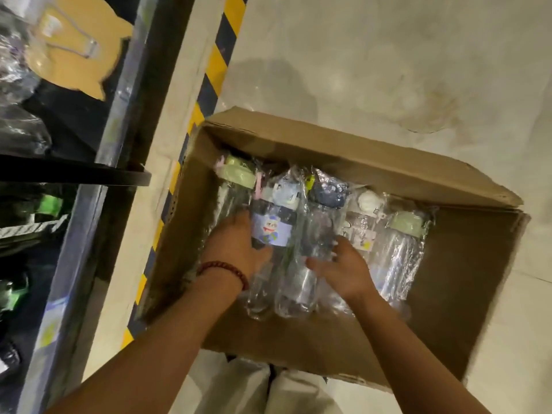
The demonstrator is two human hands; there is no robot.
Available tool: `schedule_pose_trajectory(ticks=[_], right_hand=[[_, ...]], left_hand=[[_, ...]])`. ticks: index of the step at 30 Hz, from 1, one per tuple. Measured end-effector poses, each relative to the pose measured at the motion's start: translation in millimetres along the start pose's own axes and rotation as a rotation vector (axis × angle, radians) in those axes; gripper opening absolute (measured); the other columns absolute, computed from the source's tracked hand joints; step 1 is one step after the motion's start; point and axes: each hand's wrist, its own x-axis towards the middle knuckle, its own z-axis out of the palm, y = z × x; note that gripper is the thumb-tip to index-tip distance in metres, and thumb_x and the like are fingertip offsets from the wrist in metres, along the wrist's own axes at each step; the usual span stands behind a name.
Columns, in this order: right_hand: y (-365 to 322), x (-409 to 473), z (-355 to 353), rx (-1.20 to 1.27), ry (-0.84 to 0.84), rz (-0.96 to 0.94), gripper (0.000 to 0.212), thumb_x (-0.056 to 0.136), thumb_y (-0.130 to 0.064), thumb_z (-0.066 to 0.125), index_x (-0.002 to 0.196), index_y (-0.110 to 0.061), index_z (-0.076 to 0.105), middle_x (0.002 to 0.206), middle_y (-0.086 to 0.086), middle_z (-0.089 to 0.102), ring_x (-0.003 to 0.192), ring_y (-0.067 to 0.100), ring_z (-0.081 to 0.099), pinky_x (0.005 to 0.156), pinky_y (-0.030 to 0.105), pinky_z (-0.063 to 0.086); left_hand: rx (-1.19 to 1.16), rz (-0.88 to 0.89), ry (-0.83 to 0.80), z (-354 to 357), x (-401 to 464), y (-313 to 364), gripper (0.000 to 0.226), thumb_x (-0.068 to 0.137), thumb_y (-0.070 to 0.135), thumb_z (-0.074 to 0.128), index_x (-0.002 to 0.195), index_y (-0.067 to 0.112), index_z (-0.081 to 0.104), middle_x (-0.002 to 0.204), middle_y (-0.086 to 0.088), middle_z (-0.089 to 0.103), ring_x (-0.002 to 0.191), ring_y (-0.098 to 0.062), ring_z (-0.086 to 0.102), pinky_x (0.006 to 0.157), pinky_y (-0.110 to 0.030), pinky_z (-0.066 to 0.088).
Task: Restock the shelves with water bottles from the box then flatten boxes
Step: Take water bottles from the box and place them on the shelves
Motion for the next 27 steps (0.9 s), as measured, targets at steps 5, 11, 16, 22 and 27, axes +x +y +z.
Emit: schedule_pose_trajectory(ticks=[5,11,16,22,27], right_hand=[[16,28,11,0.285,-0.005,0.05,0.052,0.071,-0.012,0.081,0.115,-0.011,0.055,0.105,-0.001,0.067,0.089,0.008,0.063,0.065,0.015,0.048],[29,31,10,0.449,-0.003,0.066,0.06,0.067,-0.007,0.082,0.117,-0.013,0.05,0.106,0.002,0.067,0.093,0.016,0.066,0.065,0.022,0.051],[40,28,2,0.486,0.048,0.059,0.075,0.06,-0.02,0.088,0.122,-0.013,0.047,0.11,0.003,0.066,0.098,0.019,0.066,0.082,0.038,0.054],[41,6,-4,0.514,0.058,0.031,0.061,0.068,-0.014,0.083,0.117,-0.017,0.046,0.104,0.001,0.065,0.082,0.009,0.063,0.053,0.015,0.044],[35,-23,-2,0.478,0.036,-0.025,0.059,0.069,-0.012,0.083,0.115,-0.019,0.047,0.106,0.0,0.065,0.093,0.013,0.065,0.071,0.022,0.05]], left_hand=[[0.161,0.008,0.077,15,1,12,0.068,0.079,0.058,0.058,0.131,0.017,0.041,0.119,-0.007,0.054,0.103,-0.022,0.055,0.079,-0.029,0.047],[-0.063,-0.019,0.038,37,2,18,0.089,0.063,0.061,0.073,0.131,0.017,0.036,0.114,-0.001,0.056,0.097,-0.019,0.058,0.079,-0.032,0.053],[-0.362,-0.075,-0.083,51,15,27,0.082,0.05,0.041,0.088,0.117,0.021,0.044,0.106,0.003,0.059,0.093,-0.016,0.061,0.08,-0.035,0.055],[-0.419,-0.071,-0.069,50,4,24,0.082,0.043,0.037,0.092,0.109,0.018,0.049,0.1,0.004,0.059,0.088,-0.013,0.061,0.076,-0.029,0.055],[-0.591,-0.116,-0.144,44,-22,10,0.039,0.051,0.026,0.088,0.085,0.022,0.068,0.08,0.009,0.07,0.075,-0.007,0.067,0.066,-0.019,0.055]])
